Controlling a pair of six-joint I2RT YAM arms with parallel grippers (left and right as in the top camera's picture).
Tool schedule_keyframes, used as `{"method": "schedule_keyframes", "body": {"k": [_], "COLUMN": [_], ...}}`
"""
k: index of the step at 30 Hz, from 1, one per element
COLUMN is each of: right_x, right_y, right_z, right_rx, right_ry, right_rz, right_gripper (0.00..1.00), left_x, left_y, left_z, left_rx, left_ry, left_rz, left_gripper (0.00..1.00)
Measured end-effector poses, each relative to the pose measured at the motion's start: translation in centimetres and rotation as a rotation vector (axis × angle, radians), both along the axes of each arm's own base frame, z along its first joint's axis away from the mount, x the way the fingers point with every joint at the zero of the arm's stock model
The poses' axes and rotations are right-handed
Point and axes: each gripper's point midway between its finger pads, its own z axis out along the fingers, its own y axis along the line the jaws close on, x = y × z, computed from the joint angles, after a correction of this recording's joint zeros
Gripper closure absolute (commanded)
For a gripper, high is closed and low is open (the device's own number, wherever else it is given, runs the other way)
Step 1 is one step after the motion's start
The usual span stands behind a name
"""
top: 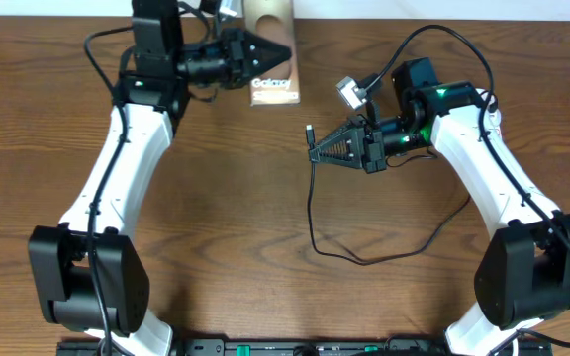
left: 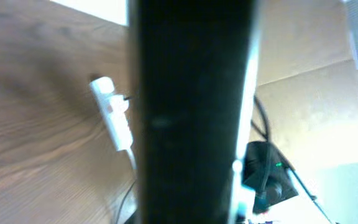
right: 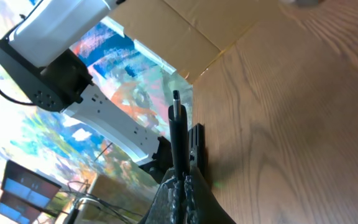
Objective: Plug charger to phone and switch on socket
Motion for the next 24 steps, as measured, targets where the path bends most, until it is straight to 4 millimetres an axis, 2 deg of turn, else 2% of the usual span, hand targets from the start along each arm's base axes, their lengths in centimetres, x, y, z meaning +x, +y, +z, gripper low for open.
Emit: {"method": "schedule_keyframes", "body": {"k": [3,9,24], "right_x": [0.3,1.1,2.8], "right_y": [0.1,0.3,0.6], "right_z": [0.2,0.5,1.2], "right_rx": [0.017,0.032,0.040], "right_ry": [-0.041,-0.070,-0.065], "right_rz": [0.001,0.000,-0.010], "right_gripper": [0.99,0.99,0.98], "left_x": [-0.1,-0.2,-0.6], "left_y": [-1.3,-2.3,-2.7], "left_z": [1.2,1.3,1.9], "left_rx": [-0.033,-0.045,-0.056], "left_ry": [0.005,0.055,0.025], "left_rz": [0.001,0.012,-0.012], "left_gripper": [0.93,0.93,0.92]}}
